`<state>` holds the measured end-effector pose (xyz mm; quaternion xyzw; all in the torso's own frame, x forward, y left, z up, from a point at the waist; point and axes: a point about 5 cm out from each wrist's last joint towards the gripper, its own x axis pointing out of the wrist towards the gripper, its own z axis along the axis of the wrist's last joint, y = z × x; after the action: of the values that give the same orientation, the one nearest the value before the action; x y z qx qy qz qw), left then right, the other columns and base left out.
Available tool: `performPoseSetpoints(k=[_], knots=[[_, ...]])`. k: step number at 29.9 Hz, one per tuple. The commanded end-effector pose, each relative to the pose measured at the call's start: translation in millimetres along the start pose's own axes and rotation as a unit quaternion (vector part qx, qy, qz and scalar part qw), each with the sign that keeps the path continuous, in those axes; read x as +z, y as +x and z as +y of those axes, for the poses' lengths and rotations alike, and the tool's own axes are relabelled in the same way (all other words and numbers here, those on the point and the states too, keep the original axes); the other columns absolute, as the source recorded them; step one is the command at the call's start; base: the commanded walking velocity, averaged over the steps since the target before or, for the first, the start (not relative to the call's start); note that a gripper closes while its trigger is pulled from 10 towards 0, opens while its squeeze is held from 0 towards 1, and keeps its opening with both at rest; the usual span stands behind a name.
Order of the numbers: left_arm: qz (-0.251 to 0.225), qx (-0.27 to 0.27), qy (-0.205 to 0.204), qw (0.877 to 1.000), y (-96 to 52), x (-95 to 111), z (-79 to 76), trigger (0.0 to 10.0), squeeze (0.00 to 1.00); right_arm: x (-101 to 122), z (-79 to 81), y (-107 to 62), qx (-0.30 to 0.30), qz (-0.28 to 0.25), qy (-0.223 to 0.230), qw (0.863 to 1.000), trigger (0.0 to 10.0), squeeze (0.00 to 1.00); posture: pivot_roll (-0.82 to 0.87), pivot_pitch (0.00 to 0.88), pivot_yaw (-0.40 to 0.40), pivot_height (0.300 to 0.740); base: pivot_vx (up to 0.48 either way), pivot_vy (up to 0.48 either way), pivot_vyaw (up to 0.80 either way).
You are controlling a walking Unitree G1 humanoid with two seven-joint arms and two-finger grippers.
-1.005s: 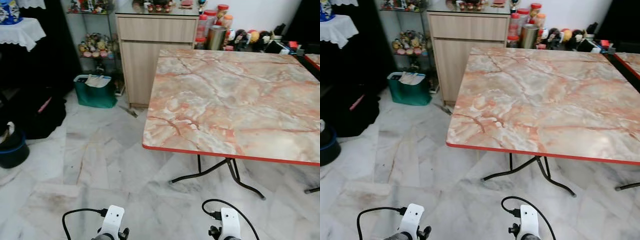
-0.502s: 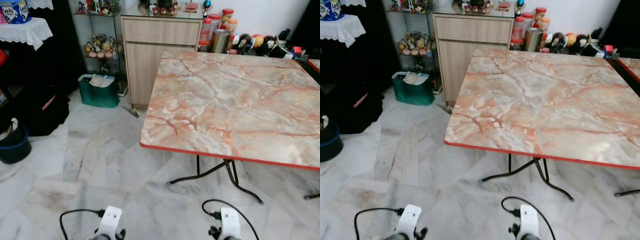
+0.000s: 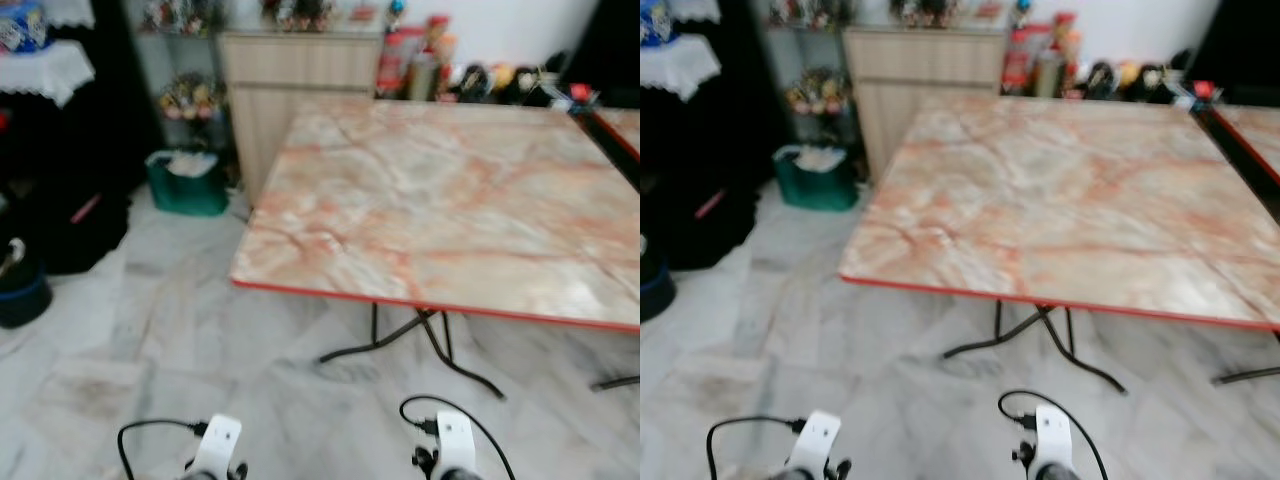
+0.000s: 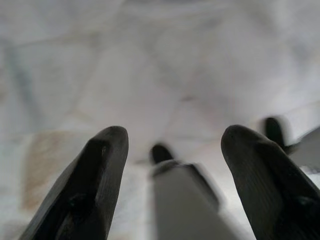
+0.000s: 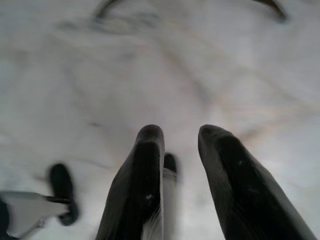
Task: Setting the table
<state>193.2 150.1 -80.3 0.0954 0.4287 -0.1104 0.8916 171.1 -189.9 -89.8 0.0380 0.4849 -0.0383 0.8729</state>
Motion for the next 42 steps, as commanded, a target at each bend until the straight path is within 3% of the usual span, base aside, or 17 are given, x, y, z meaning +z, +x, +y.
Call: performPoseSetpoints(k=[1, 21, 33, 37, 42], knots=[[0.011, 0.005, 0.006, 1.0, -1.6, -5, 7.6, 10.0, 0.0, 8, 4.0, 1.3, 0.004, -0.012, 0.004, 1.0, 10.0, 0.0, -0.08, 0.0, -0.031, 0.74, 0.0, -0.394, 0.0], [0.023, -0.006, 0.024, 0.999, -2.5, -10, 6.3, 10.0, 0.0, 8, 10.9, 1.7, 0.019, -0.014, -0.002, 1.0, 10.0, 0.0, -0.08, 0.0, -0.021, 0.74, 0.0, -0.373, 0.0], [0.031, -0.016, 0.038, 0.999, -3.4, -14, 4.7, 10.0, 0.0, -1, 12.0, 0.6, 0.018, -0.004, -0.028, 0.999, 10.0, 0.0, -0.1, 0.0, -0.005, 0.74, 0.277, -0.345, 0.04], [0.032, -0.017, 0.037, 0.999, -3.7, -15, 4.6, 10.0, 0.0, -4, 13.3, 0.3, 0.021, -0.002, 0.0, 1.0, 10.0, 0.0, -0.11, 0.0, -0.002, 0.74, 0.343, -0.315, 0.22], [0.033, -0.017, 0.038, 0.999, -3.9, -16, 5.1, 10.0, 0.0, -3, 15.0, 0.4, 0.025, -0.005, 0.001, 1.0, 10.0, 0.0, -0.11, 0.0, -0.001, 0.74, 0.356, -0.3, 0.0]])
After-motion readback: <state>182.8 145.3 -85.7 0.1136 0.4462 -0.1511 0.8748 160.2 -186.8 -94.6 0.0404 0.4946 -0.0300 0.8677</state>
